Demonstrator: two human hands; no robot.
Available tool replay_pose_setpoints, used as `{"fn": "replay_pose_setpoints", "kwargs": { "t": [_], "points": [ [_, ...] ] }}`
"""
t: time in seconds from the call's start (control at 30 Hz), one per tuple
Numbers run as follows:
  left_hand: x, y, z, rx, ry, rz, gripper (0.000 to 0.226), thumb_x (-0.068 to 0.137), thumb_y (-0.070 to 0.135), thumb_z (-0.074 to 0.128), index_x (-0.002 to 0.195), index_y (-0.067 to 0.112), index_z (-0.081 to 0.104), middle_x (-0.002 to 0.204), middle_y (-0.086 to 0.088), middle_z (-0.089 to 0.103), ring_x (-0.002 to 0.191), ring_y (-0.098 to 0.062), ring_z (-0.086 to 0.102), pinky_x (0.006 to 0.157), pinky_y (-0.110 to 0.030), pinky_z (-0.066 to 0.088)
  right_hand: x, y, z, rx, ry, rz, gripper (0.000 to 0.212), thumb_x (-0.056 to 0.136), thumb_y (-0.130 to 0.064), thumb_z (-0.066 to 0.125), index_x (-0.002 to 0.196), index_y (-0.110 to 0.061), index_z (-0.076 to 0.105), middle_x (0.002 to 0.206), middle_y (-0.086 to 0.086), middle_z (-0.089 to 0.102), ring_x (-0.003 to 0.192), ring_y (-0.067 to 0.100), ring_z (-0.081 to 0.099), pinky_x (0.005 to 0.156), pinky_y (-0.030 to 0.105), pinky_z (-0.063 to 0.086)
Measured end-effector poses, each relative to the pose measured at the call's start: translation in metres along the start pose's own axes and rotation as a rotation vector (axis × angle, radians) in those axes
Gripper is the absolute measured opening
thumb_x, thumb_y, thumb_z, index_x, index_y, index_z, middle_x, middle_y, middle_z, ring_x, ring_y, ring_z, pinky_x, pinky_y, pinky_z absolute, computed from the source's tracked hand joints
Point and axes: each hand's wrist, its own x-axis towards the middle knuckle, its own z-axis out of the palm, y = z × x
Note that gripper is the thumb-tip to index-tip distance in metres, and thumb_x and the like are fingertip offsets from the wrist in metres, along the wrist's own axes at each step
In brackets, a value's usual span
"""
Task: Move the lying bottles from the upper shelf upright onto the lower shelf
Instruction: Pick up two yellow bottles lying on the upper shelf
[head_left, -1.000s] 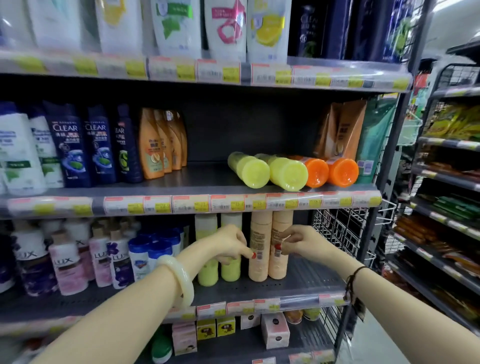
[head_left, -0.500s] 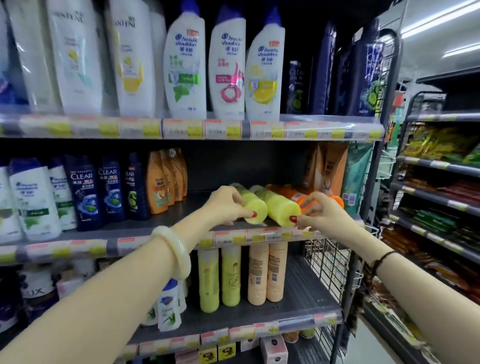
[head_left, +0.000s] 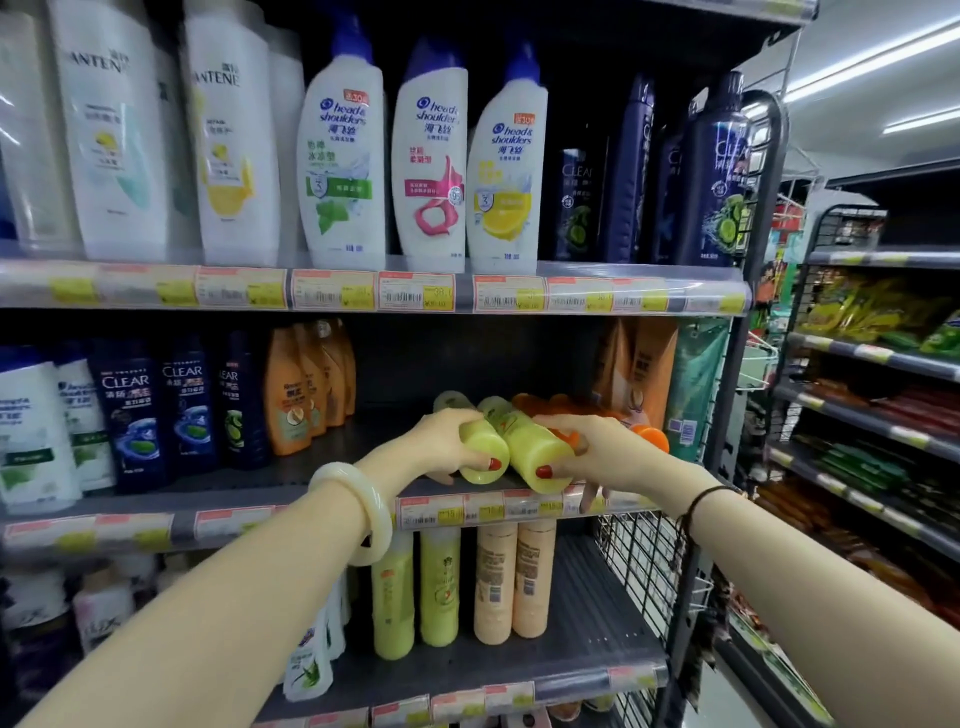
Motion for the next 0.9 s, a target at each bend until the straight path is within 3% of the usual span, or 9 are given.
{"fn": "replay_pose_setpoints", "kwargs": {
  "t": [0.07, 0.2, 0.43, 0.5, 0.6, 0.7, 0.8, 0.9],
  "points": [
    [0.004, -0.002, 0.004, 0.015, 0.048, 0.039, 0.072, 0.074, 0.019, 0.076, 0.138, 0.023, 0.044, 0.136, -0.011, 0.049, 0.118, -0.03, 0.053, 0.081, -0.038, 0.057, 0.003, 0.002, 0.001, 0.003, -0.028, 0.005, 0.064, 0.083, -0.023, 0.068, 0.139, -0.033, 0.04, 0.124, 0.005, 0.055, 0.06, 0.017, 0.071, 0.046, 0.021, 0.055],
    [-0.001, -0.006, 0.004, 0.037, 0.117, 0.106, 0.066, 0.075, 0.02, 0.075, 0.136, 0.02, 0.049, 0.137, -0.01, 0.052, 0.122, -0.026, 0.053, 0.094, -0.029, 0.044, 0.002, 0.002, 0.007, 0.015, 0.02, -0.043, 0.057, 0.086, -0.021, 0.064, 0.139, -0.026, 0.043, 0.109, 0.008, 0.068, 0.052, 0.017, 0.068, 0.047, 0.021, 0.054],
    [-0.032, 0.001, -0.019, 0.139, -0.029, 0.176, 0.062, 0.076, 0.023, 0.074, 0.134, 0.021, 0.051, 0.134, -0.004, 0.057, 0.119, -0.02, 0.055, 0.099, -0.033, 0.048, -0.012, -0.019, 0.005, -0.111, 0.055, -0.143, 0.05, 0.086, -0.03, 0.064, 0.134, -0.029, 0.05, 0.093, -0.001, 0.07, 0.057, 0.013, 0.066, 0.064, 0.034, 0.06],
    [-0.041, 0.002, -0.022, 0.149, -0.046, 0.173, 0.063, 0.076, 0.023, 0.074, 0.135, 0.021, 0.05, 0.134, -0.003, 0.057, 0.119, -0.019, 0.055, 0.096, -0.031, 0.049, -0.017, -0.024, 0.003, -0.087, 0.033, -0.181, 0.049, 0.085, -0.031, 0.064, 0.132, -0.028, 0.052, 0.099, 0.0, 0.071, 0.056, 0.011, 0.065, 0.063, 0.034, 0.061],
    [-0.05, 0.005, -0.022, 0.07, -0.066, 0.12, 0.066, 0.074, 0.022, 0.076, 0.135, 0.021, 0.05, 0.131, -0.004, 0.056, 0.109, -0.021, 0.061, 0.079, -0.032, 0.058, -0.021, -0.023, 0.004, -0.042, -0.01, -0.173, 0.052, 0.082, -0.033, 0.068, 0.131, -0.029, 0.052, 0.097, -0.002, 0.07, 0.062, 0.014, 0.069, 0.061, 0.034, 0.061],
    [-0.054, 0.012, -0.024, -0.101, -0.115, -0.007, 0.058, 0.073, 0.035, 0.076, 0.126, 0.025, 0.056, 0.117, -0.003, 0.062, 0.096, -0.02, 0.067, 0.073, -0.037, 0.061, -0.022, -0.021, 0.005, 0.175, -0.093, -0.074, 0.051, 0.083, -0.037, 0.065, 0.129, -0.029, 0.045, 0.085, 0.001, 0.071, 0.059, 0.019, 0.071, 0.055, 0.034, 0.06],
    [-0.053, 0.016, -0.026, -0.21, -0.093, -0.138, 0.044, 0.08, 0.05, 0.062, 0.114, 0.024, 0.058, 0.103, -0.005, 0.065, 0.089, -0.023, 0.068, 0.073, -0.039, 0.061, -0.017, -0.029, 0.005, 0.329, -0.118, 0.154, 0.049, 0.087, -0.057, 0.046, 0.121, -0.021, 0.045, 0.095, 0.008, 0.068, 0.071, 0.029, 0.075, 0.062, 0.034, 0.061],
    [-0.048, 0.018, -0.023, -0.229, -0.067, -0.236, 0.033, 0.084, 0.041, 0.06, 0.109, 0.022, 0.051, 0.093, -0.008, 0.062, 0.082, -0.024, 0.066, 0.075, -0.04, 0.06, -0.008, -0.036, 0.007, 0.518, -0.147, 0.381, 0.061, 0.086, -0.053, 0.053, 0.131, -0.013, 0.039, 0.111, 0.019, 0.064, 0.073, 0.033, 0.075, 0.066, 0.038, 0.062]
  ]
}}
